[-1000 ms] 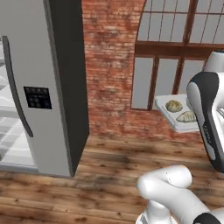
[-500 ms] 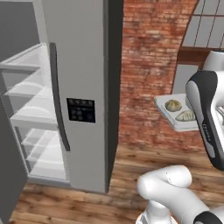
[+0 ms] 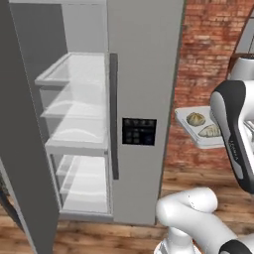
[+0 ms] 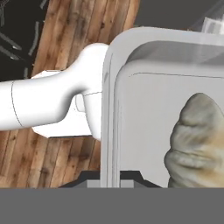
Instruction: Place two dumplings into each of the tupperware containers and then place the containers in the fridge.
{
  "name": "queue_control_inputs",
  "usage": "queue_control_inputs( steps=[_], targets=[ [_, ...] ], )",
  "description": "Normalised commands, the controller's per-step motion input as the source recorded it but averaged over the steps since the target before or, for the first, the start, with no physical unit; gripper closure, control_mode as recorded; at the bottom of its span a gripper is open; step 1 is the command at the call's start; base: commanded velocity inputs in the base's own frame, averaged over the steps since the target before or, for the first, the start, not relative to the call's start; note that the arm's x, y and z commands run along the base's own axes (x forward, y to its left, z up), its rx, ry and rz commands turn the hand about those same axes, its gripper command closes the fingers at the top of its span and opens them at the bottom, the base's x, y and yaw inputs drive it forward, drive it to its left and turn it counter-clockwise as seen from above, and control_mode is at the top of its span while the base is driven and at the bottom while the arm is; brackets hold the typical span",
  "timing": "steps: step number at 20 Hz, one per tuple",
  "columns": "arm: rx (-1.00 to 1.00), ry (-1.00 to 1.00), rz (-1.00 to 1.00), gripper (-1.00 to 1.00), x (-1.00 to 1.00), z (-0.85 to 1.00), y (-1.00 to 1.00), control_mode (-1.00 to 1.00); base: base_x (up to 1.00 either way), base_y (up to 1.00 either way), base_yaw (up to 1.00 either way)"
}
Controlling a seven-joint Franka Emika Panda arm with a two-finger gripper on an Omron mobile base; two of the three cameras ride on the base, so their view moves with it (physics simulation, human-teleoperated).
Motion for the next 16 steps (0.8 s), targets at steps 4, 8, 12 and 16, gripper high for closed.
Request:
queue_control_inputs(
  steps=[4, 8, 12, 16],
  targets=[
    [0.00, 0.00, 0.00, 1.00, 0.00, 0.00, 0.00, 1.00, 0.04, 1.00, -0.35],
    [0.00, 0.00, 0.00, 1.00, 0.00, 0.00, 0.00, 1.00, 0.00, 0.78, -0.26],
    [0.00, 0.00, 0.00, 1.00, 0.00, 0.00, 0.00, 1.00, 0.03, 0.75, -0.20],
    [0.00, 0.00, 0.00, 1.00, 0.00, 0.00, 0.00, 1.00, 0.14, 0.79, 0.00]
  ],
)
